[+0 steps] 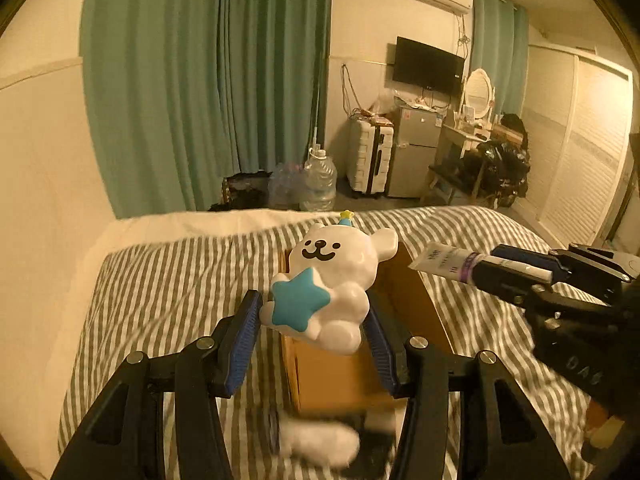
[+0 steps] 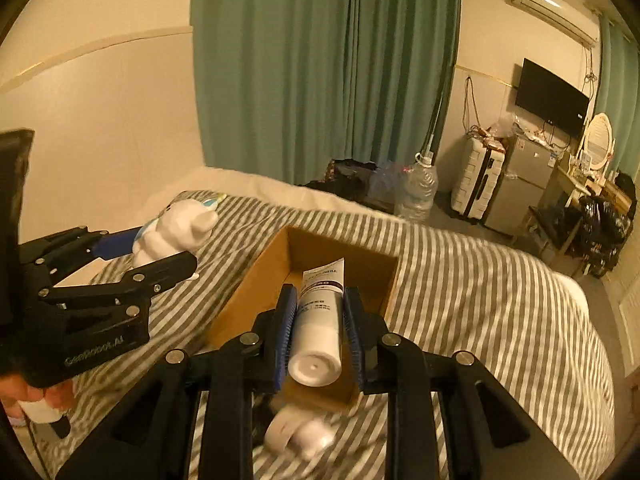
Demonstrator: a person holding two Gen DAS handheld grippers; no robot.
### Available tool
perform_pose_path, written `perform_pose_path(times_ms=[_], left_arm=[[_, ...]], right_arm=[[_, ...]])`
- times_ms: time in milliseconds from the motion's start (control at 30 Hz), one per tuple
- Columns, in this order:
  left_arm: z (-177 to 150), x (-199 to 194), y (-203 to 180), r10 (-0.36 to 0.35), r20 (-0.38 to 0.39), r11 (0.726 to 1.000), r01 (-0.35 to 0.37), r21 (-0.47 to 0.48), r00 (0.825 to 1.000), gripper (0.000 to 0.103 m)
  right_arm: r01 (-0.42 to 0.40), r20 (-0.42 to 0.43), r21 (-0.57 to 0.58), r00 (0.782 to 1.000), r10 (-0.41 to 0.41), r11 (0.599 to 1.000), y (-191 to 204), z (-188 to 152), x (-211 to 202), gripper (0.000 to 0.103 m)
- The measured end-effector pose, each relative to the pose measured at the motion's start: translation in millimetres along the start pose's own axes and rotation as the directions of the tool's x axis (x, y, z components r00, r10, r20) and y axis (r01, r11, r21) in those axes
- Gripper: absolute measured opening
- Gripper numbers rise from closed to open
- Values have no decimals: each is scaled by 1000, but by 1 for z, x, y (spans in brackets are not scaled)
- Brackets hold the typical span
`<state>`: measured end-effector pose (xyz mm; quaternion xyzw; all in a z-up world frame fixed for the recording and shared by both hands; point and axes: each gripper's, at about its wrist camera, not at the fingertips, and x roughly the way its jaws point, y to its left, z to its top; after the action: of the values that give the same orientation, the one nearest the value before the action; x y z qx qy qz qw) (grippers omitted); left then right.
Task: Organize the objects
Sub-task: 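Carry the bear and tube over the box and open both tools to drop them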
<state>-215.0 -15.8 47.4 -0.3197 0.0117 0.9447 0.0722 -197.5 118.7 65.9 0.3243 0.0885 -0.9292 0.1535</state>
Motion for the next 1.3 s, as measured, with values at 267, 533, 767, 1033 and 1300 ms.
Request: perform_pose_path(times_ms=[267, 533, 767, 1033, 1300], left_arm=[[16, 99, 5, 48, -90, 998, -45, 40, 995, 52], [-8, 161, -8, 31, -153, 997, -19, 77, 988, 52], [-24, 179, -15, 18, -192, 997, -4, 72, 981, 52], [-32, 159, -27, 6, -185, 996, 11, 91, 983, 78], [-19, 89, -28, 37, -116, 995, -26, 95, 993, 96]], right_arm=[[70, -62, 1, 996, -69, 998, -24, 35, 112, 23], [43, -132, 16, 990, -40, 999, -40, 10, 187, 23], [26, -145, -28, 989, -29, 999, -32, -14, 201, 21], [17, -87, 26, 996, -15, 1000, -34, -18, 162, 47], [102, -7, 26, 995, -102, 994, -42, 4, 80, 66]])
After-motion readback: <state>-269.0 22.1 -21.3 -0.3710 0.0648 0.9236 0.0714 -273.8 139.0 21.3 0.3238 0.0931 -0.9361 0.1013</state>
